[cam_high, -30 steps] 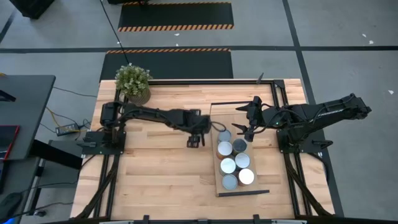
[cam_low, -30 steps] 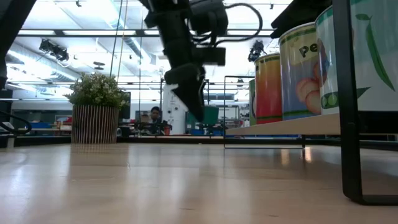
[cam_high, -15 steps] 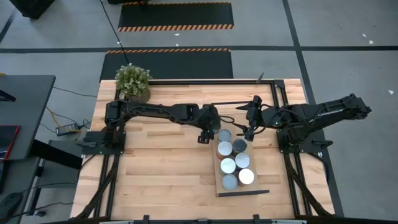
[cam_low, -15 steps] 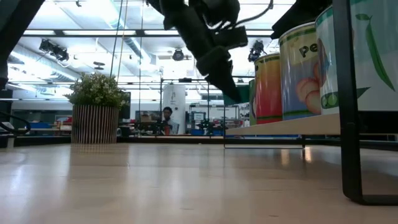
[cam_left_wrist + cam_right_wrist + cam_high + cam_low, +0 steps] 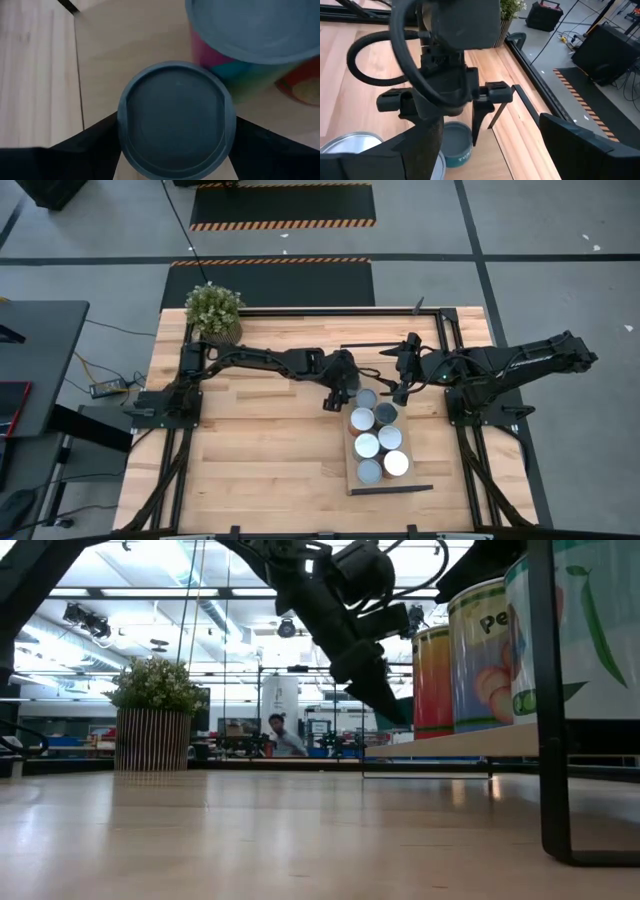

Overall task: Pick and place cans onto a shelf
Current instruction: Put the canned tuna on the shelf

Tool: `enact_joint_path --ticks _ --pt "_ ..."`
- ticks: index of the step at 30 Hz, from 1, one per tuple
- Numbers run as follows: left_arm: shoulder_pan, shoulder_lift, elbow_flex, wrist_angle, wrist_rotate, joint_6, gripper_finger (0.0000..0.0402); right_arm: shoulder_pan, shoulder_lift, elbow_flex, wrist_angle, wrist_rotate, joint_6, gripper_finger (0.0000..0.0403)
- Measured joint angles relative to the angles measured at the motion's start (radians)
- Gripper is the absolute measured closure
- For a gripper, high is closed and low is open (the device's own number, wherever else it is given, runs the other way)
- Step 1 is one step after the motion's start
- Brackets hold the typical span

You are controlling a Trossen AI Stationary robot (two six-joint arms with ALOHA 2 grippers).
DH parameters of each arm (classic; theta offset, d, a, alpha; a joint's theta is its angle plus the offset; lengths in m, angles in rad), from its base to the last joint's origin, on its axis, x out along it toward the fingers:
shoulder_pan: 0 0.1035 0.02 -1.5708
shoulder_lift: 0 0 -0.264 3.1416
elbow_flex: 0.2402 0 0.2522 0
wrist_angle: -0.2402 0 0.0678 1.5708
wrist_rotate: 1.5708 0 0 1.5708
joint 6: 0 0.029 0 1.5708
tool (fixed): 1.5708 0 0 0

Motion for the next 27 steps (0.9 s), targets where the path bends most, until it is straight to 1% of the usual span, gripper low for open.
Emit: enact_joint_path --ticks 3,18,21,27 --pt "-0.001 0.0 0.001 0.002 -0.009 -0.032 0.0089 0.0 0.0 0.0 0.008 -0.001 0.003 0.0069" --pt "0.017 0.013 0.0 0.001 -0.011 -0.026 0.0086 0.0 0.0 0.0 0.021 -0.009 0.016 0.0069" --pt "0.017 0.013 0.0 0.002 -0.024 0.004 0.0085 0.0 0.0 0.0 0.021 -0.009 0.022 0.0069" --pt "0.017 0.013 0.0 -0.005 -0.053 -0.002 0.0085 0.0 0.0 0.0 0.021 -0.011 0.033 0.0069"
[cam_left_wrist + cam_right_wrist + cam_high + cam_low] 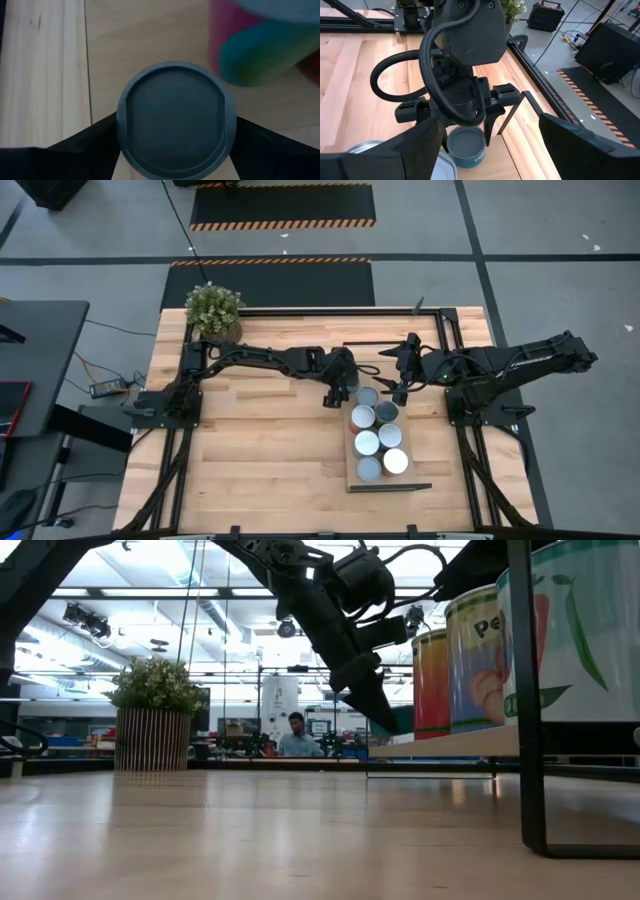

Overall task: Pick and place cans onto a shelf
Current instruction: Put the canned tuna on the shelf

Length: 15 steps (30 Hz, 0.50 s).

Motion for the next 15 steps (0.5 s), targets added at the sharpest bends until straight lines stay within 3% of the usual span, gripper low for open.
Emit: enact_joint_path --ticks 6,15 --pt "0.0 0.0 0.0 -0.008 -0.08 0.002 0.0085 0.0 0.0 0.0 0.0 0.0 0.0 0.0069" --pt "-0.002 -0.001 0.0 0.005 -0.063 -0.006 0.0084 0.0 0.0 0.0 0.0 0.0 0.008 0.0069"
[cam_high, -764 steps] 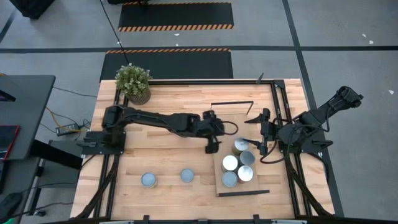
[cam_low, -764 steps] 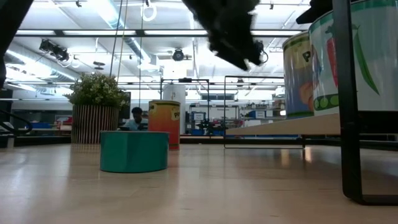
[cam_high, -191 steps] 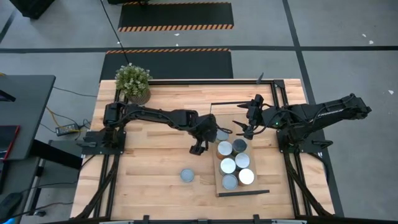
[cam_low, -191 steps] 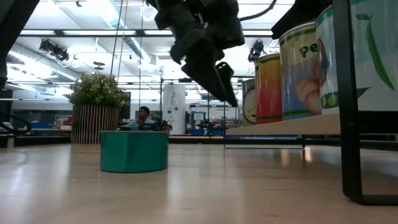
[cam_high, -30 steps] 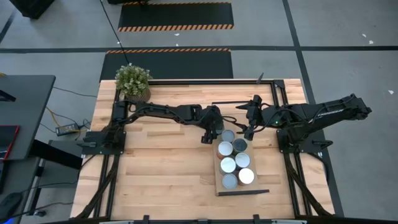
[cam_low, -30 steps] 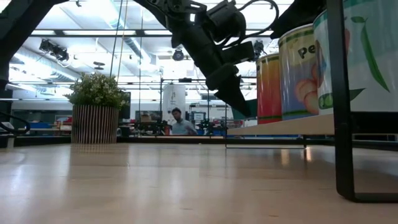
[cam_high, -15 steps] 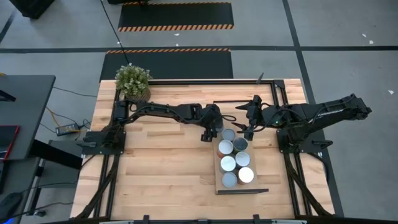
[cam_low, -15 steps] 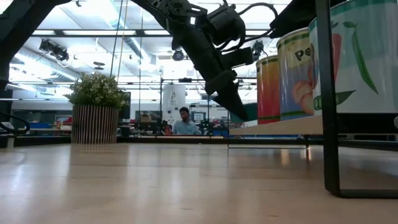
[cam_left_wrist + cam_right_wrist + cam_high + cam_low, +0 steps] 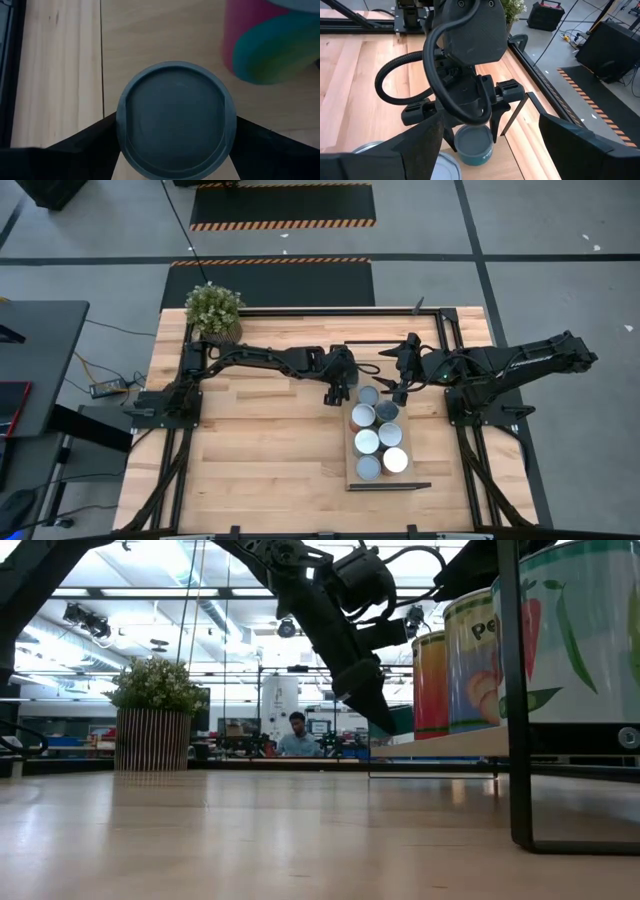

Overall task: Pick and place cans onto a shelf
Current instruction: Put the canned tuna on the shelf

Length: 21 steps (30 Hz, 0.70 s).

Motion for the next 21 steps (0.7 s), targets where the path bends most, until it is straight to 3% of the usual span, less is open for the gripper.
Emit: enact_joint_path --ticks 9,15,21 --pt "0.0 0.0 0.0 0.004 0.055 -0.011 0.0078 0.0 0.0 0.0 0.0 0.0 0.0 0.0069" --pt "0.0 0.0 0.0 0.006 0.053 -0.01 0.001 0.0 0.0 0.0 0.0 0.0 0.0 0.0069" --pt "0.001 -0.001 0.0 -0.001 0.013 0.045 0.0019 0.0 0.0 0.0 0.0 0.0 0.0 0.0069"
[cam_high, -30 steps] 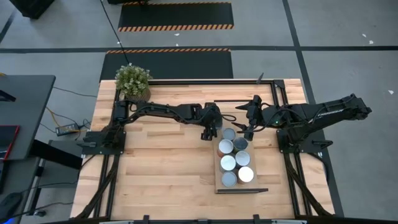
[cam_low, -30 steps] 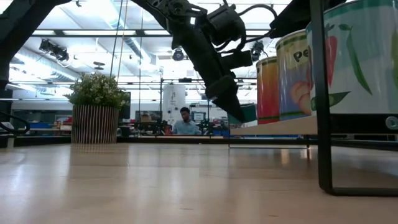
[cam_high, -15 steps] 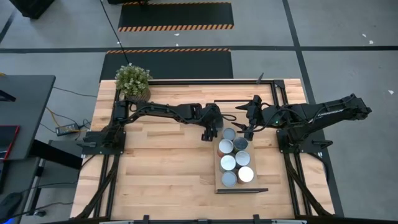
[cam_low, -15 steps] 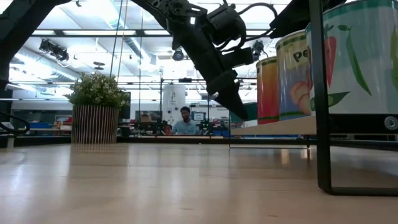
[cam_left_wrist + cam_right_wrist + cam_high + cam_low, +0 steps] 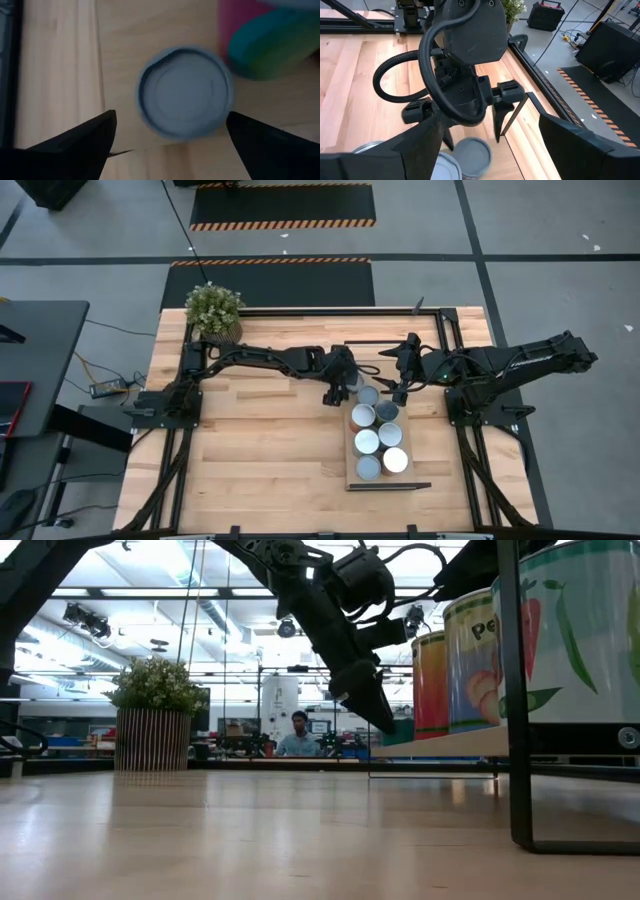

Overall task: Pick and place cans onto a shelf
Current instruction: Put the canned tuna on the shelf, then adjust the canned chicken soup on the shelf

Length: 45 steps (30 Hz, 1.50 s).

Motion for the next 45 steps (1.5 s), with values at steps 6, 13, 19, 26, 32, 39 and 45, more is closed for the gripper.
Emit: enact_joint_path --ticks 6,13,19,26,32,39,45 --pt "0.0 -0.005 0.0 -0.017 -0.092 0.011 0.0017 0.0 0.0 0.0 0.0 0.0 0.0 0.0069" --pt "-0.004 -0.006 0.0 -0.043 -0.087 0.039 0.0017 0.0 0.0 0.0 0.0 0.0 0.0 0.0069" --pt "-0.006 -0.02 0.0 -0.054 -0.084 0.072 0.0017 0.0 0.0 0.0 0.0 0.0 0.0 0.0069" --pt "-0.006 -0.075 0.002 -0.056 -0.086 0.018 0.0017 -0.047 0.043 0.001 -0.05 -0.025 0.016 0.0069" --pt "-0.006 -0.081 0.001 -0.07 -0.063 -0.036 0.0017 -0.133 0.11 0.042 -0.211 -0.098 0.12 0.0069" --pt "-0.005 -0.081 -0.021 -0.028 -0.02 -0.065 0.0017 -0.19 0.119 0.073 -0.377 -0.181 0.251 0.0069" --pt "-0.005 -0.081 -0.123 0.107 -0.046 -0.073 0.0017 -0.243 0.163 0.074 -0.434 -0.295 0.277 0.0069"
